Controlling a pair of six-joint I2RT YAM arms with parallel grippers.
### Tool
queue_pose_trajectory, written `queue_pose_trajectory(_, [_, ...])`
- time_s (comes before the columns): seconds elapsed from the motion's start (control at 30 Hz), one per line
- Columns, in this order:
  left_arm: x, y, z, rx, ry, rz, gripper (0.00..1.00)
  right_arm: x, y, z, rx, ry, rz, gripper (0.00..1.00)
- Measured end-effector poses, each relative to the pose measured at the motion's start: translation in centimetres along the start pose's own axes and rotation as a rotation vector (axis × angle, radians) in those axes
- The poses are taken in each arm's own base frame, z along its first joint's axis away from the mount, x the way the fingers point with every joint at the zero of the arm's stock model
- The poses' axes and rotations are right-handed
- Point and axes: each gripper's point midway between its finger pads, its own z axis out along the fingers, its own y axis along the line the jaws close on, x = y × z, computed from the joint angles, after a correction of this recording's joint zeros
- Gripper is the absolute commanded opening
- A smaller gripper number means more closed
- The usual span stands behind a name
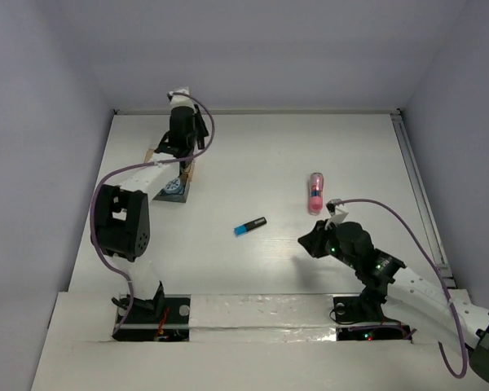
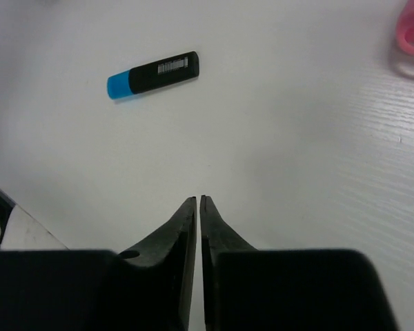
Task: Sort the stationery into containers
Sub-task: Place the stationery in the storage box.
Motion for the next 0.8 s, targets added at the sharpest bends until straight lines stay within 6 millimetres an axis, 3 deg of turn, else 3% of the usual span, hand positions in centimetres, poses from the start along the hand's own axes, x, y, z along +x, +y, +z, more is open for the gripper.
queue_pose_trajectory(0.13, [-4.0,3.5,0.6,-0.055,-0.103,-0.163,0.00,0.1,0.3,0.2,-0.022,0.004,-0.002,0.10])
queue_pose_trajectory(0.3, [-5.7,7.3,1.4,-0.130,-0.168,-0.291,0.00,0.2,0.8,0.3,-0.053,0.004,-0.002,0.15])
queue_pose_trajectory(0.47, [-4.4,8.6,3.0,-0.175,-0.180,-0.331,0.00,0.4,1.4,0.1,-0.087,0.008,-0.002,0.22])
queue_pose_trajectory(0.8, [-2.9,9.9,4.8,-0.232,-0.213,-0.389,0.00,0.3,2.8,-0.3,-0.165,0.016,-0.003,0.24])
